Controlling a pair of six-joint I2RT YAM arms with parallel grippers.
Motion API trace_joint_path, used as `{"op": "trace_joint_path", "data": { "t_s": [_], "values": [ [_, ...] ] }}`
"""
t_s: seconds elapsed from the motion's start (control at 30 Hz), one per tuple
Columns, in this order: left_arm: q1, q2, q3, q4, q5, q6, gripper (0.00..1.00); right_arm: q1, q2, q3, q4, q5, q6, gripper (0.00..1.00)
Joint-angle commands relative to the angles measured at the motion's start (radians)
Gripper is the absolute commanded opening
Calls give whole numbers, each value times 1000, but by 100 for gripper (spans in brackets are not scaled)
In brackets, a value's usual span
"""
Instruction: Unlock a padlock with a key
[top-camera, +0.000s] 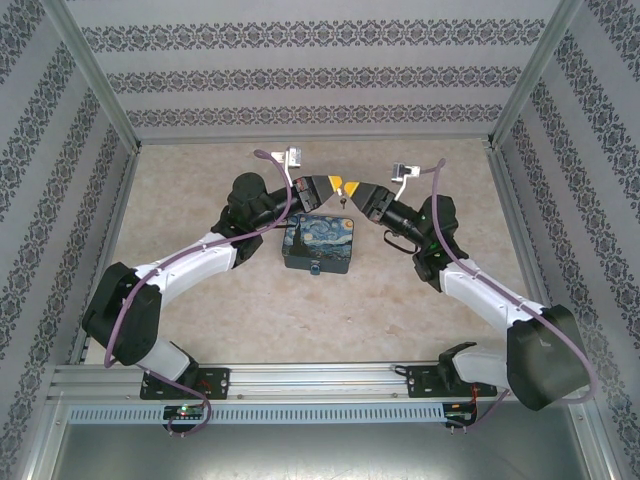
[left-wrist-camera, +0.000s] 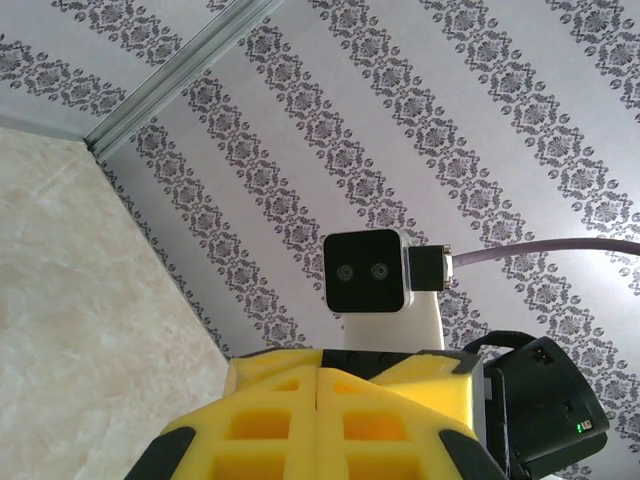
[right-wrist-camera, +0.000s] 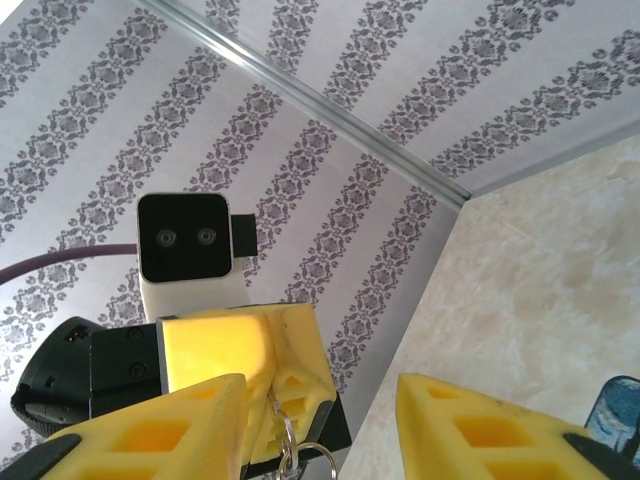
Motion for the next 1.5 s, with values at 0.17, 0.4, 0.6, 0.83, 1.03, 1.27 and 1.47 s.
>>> {"op": "trace_joint_path", "data": {
  "t_s": [0.17,0.4,0.6,0.83,1.03,1.27,1.47],
  "values": [
    [10,3,-10,90,1,-13,0,25,4,8,93,-12,6,39],
    [10,5,-9,91,0,-17,0,28,8,-7,99,-12,10,35],
    [11,14,-11,89,2,-26,0,33,16,-13,104,-16,10,31],
    [10,18,-10,96,0,-31,0,35,25,-20,104,-19,9,28],
    [10,22,-10,97,0,-34,0,39,28,-20,105,-31,9,28],
    [11,22,-9,96,-3,-33,0,38,27,-28,101,-32,6,23],
    [10,20,-14,94,-2,-30,0,30,21,-38,99,-30,4,19]
  ]
}}
